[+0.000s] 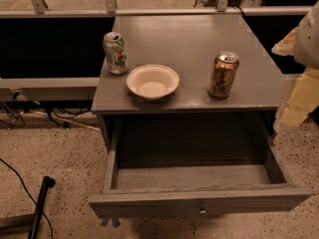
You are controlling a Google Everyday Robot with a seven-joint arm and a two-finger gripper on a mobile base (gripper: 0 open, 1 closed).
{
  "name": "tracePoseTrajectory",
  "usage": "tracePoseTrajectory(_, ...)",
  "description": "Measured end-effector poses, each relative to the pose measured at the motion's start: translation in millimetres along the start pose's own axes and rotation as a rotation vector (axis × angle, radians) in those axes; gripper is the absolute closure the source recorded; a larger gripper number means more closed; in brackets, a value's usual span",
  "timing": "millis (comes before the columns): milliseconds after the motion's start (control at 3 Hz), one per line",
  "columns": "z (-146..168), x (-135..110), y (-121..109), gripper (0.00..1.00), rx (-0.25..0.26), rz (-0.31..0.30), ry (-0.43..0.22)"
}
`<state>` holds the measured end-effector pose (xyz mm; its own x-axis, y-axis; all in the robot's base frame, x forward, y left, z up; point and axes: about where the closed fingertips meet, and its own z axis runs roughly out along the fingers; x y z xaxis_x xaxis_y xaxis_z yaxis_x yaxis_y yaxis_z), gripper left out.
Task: Place orange can into top drawer
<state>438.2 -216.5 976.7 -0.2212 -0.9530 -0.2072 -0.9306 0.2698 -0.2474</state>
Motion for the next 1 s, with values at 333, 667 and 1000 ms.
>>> tracePoseTrajectory(333, 1.0, -1.3, -3.7, 0.0, 0.009, 0.007, 0.01)
tracePoseTrajectory(667, 13.9, -0.2, -34.0, 0.0, 0.06, 0.048, -0.094)
tracePoseTrajectory(1000, 19.8, -4.1, -61.0, 0.0, 0.126, 0.103, -0.205)
